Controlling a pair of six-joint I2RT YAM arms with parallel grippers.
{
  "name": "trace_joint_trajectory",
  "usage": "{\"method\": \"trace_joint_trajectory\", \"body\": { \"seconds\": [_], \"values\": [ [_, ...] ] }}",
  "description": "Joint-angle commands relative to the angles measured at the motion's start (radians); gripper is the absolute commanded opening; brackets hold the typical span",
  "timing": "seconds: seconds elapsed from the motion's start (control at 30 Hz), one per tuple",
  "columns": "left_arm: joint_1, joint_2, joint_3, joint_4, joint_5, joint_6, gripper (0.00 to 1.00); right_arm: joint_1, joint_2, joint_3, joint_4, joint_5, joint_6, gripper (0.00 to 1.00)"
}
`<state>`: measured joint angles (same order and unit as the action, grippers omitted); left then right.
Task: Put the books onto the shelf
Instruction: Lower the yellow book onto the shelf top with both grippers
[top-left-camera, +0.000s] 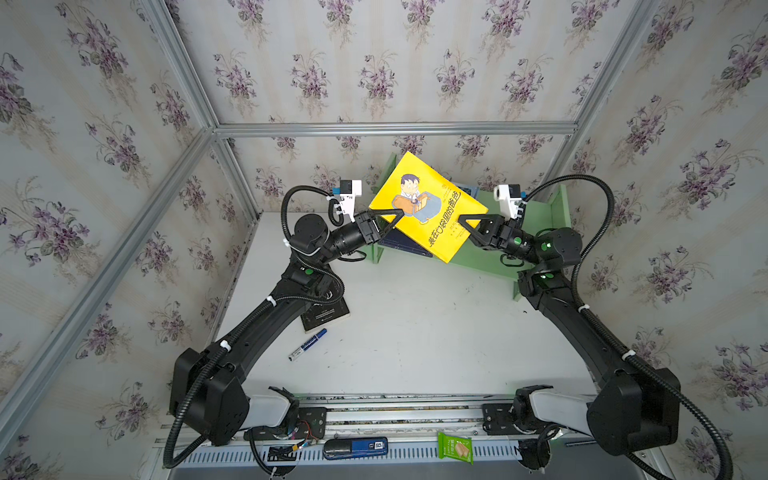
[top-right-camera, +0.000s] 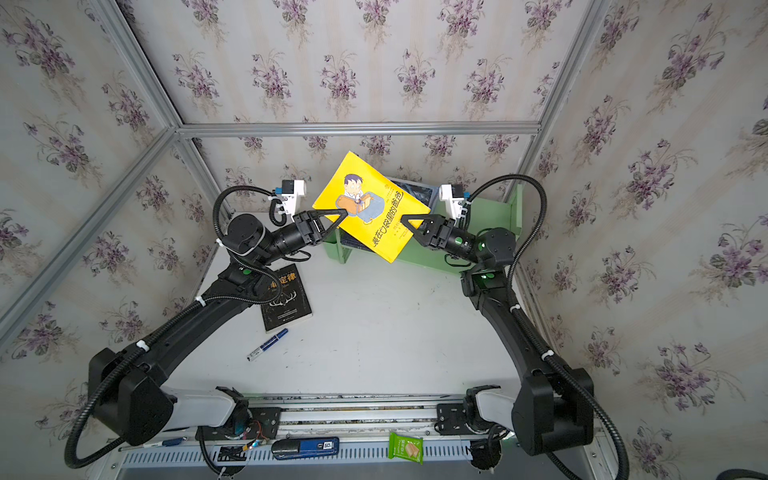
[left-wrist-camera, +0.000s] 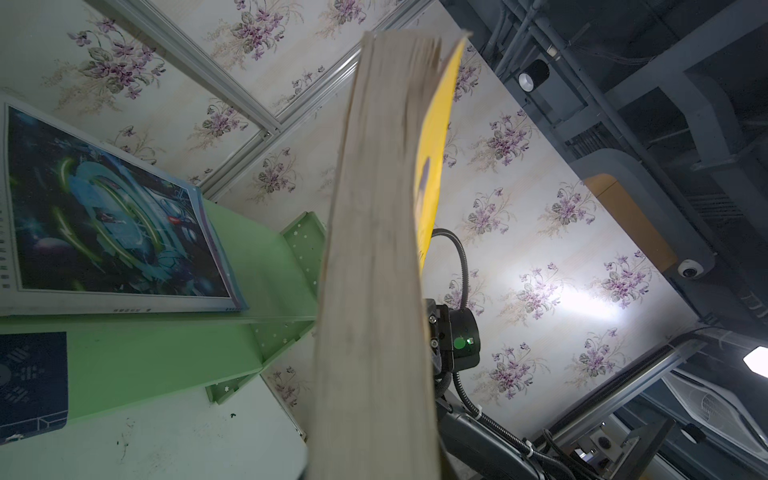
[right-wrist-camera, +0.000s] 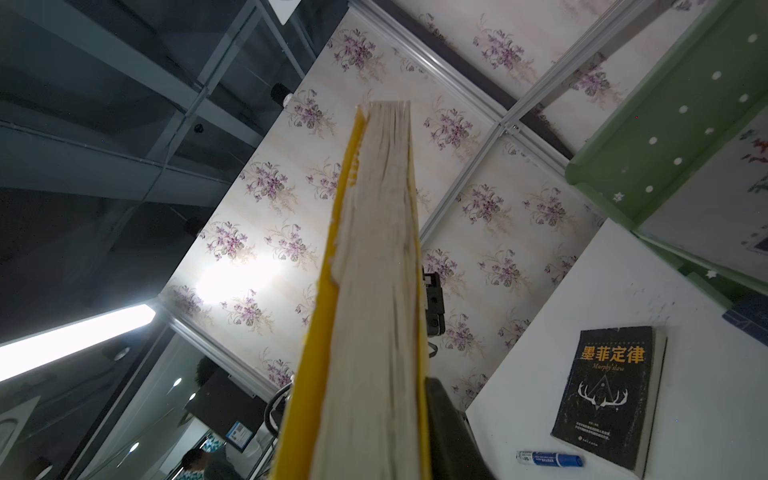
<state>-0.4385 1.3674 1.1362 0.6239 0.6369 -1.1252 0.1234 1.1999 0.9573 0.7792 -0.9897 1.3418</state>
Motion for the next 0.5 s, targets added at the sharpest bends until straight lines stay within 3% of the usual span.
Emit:
{"method": "trace_joint_trajectory", "body": {
  "seconds": [0.0, 0.13, 0.47],
  "values": [
    [0.001, 0.01, -0.018, 0.135, -0.128, -0.085, 0.15, 0.005, -0.076, -0.041, -0.24, 0.181, -0.202, 0.53],
    [-0.007, 0.029, -0.034, 0.189, -0.211, -0.122, 0.15, 0.045, -0.173, -0.109, -0.346, 0.292, -0.273, 0.68],
    [-0.052, 0.113, 0.02, 0.257, -0.257, -0.175, 0.14, 0.124, -0.156, -0.129, -0.371, 0.332, -0.285, 0.74]
  ]
}}
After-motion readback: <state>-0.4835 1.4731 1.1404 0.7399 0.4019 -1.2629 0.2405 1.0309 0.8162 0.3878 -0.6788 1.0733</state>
